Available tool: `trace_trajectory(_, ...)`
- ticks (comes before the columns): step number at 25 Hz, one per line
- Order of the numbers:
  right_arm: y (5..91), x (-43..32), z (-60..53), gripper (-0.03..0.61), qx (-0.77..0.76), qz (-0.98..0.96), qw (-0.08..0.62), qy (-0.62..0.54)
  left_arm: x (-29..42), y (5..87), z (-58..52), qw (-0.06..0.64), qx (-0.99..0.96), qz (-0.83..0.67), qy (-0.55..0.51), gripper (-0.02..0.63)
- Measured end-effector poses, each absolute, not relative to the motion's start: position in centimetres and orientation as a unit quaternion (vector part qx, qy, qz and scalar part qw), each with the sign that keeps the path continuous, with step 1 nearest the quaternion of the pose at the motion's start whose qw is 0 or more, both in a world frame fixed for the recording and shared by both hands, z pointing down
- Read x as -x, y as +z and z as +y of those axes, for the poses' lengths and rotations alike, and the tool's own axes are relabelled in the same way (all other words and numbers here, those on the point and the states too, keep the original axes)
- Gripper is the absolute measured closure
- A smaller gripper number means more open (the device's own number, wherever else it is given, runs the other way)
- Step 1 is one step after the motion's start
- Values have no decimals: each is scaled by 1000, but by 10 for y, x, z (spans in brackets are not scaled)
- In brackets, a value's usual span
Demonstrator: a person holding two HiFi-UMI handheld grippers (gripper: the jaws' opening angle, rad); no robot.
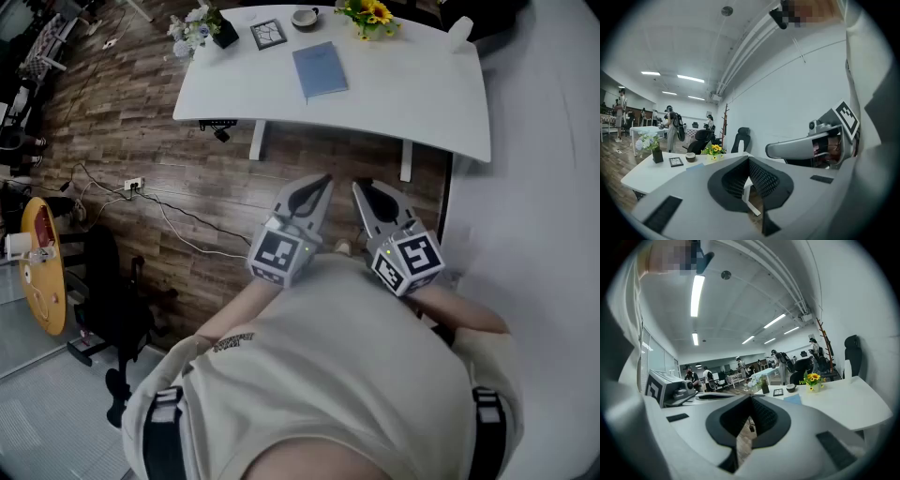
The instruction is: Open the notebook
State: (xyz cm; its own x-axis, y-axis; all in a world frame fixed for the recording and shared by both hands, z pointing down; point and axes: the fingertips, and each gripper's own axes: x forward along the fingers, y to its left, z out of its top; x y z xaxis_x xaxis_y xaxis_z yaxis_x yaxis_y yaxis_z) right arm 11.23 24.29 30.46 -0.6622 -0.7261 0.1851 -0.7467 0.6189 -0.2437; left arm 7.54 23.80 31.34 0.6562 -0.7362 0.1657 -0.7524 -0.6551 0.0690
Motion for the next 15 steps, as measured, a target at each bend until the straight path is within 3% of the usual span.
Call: trace_trajectory(15,310,-134,245,575,-410,-895,32,170,-94,312,239,86,-906,-410,65,612)
